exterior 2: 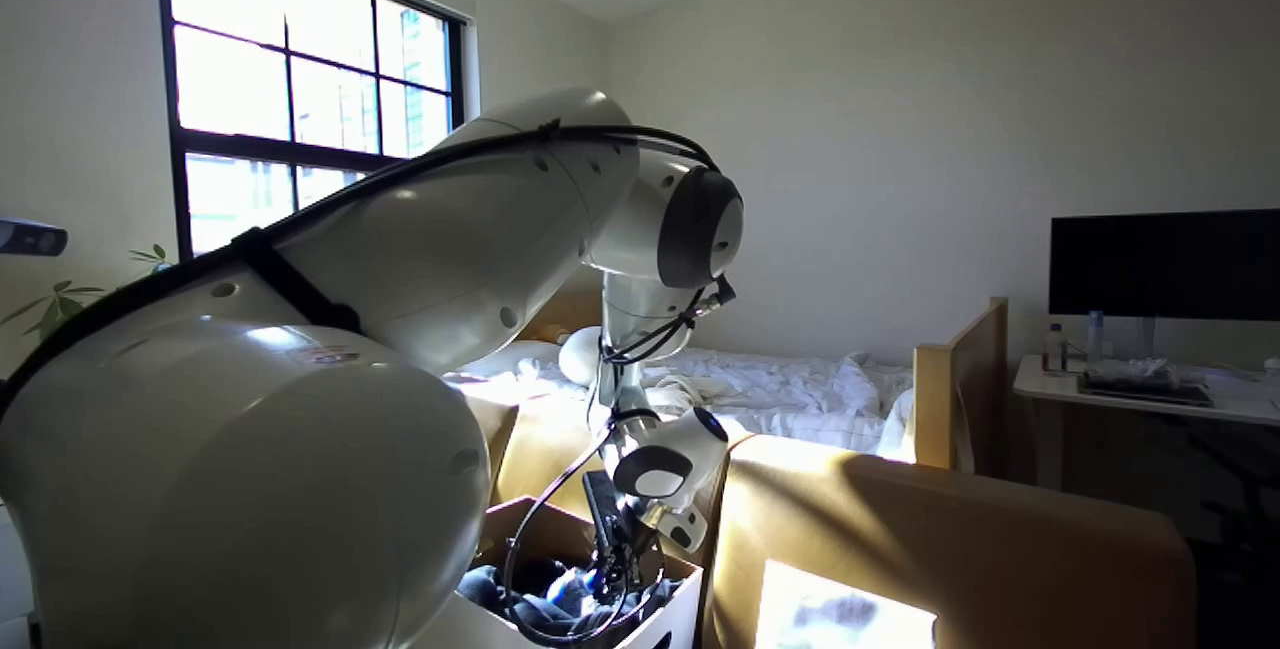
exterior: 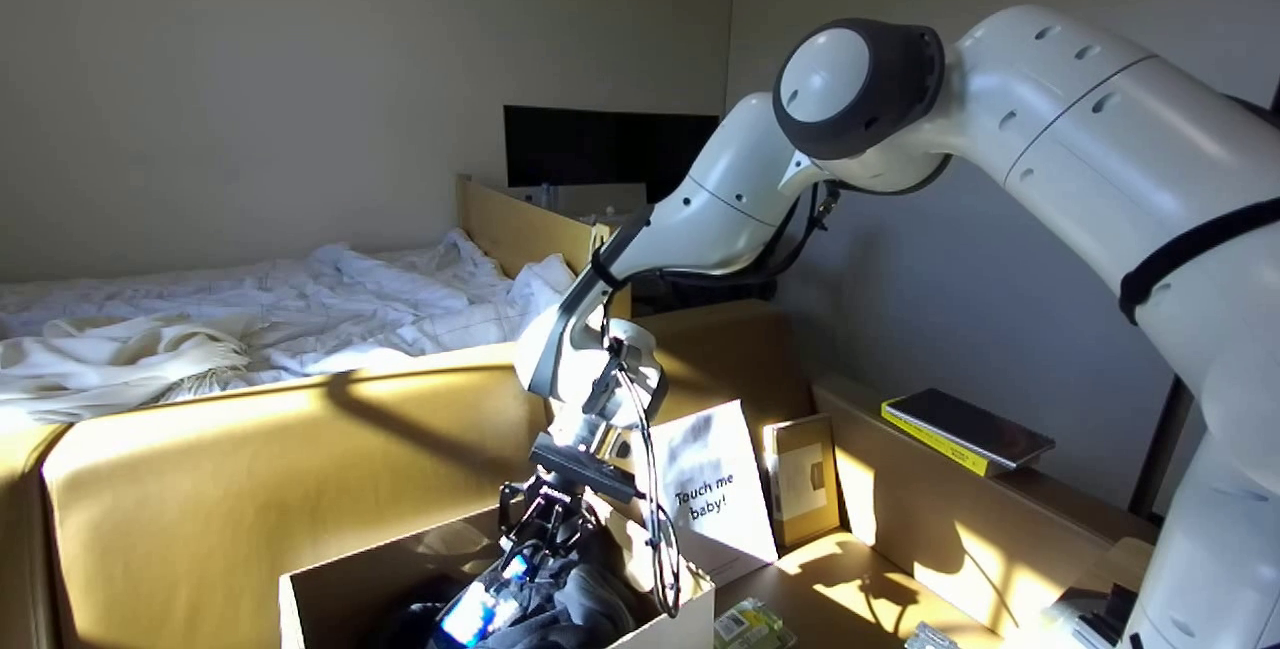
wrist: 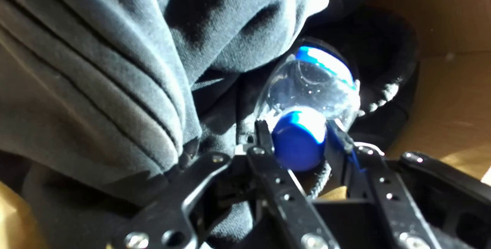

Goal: Pick the bottle in the box and put it on the shoulder of the couch

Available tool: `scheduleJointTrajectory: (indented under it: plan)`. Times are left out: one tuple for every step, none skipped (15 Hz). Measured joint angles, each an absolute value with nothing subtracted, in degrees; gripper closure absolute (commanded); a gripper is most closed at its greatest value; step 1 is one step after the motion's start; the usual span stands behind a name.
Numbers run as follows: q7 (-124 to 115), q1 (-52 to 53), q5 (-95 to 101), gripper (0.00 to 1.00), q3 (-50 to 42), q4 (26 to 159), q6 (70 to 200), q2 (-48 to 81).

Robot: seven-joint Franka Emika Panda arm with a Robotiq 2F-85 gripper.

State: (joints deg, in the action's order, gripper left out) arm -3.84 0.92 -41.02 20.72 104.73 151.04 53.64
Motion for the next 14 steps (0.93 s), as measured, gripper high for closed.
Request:
scheduleJointTrajectory:
  plan:
    - [-3.5,1.2,-40.3,0.85,20.7,105.3,150.9,52.7]
    - [-3.5,1.9,-38.7,0.85,20.3,106.2,150.5,51.0]
    - [-4.1,3.2,-36.7,0.86,19.4,107.3,149.6,48.5]
    - [-5.5,4.9,-34.2,0.85,17.9,108.4,148.4,45.6]
    - [-7.7,6.8,-31.3,0.85,16.2,109.2,146.7,42.6]
    - [-10.4,8.9,-28.1,0.85,14.4,109.8,144.7,39.6]
    - [-13.1,11.0,-24.5,0.85,12.5,110.1,142.5,36.7]
    - [-15.5,12.9,-21.0,0.85,11.0,110.2,140.2,33.9]
    - [-17.7,14.7,-17.6,0.85,9.7,110.0,137.9,31.2]
    - [-19.9,16.3,-14.4,0.86,8.6,109.7,135.4,28.6]
    - [-22.5,17.8,-10.9,0.86,7.6,109.2,132.6,26.2]
    - [-25.6,19.3,-7.2,0.87,6.5,108.3,129.3,23.8]
    - [-28.6,20.4,-3.6,0.87,5.8,106.9,125.4,21.7]
    - [-31.4,21.3,-0.2,0.87,5.1,105.3,120.6,19.7]
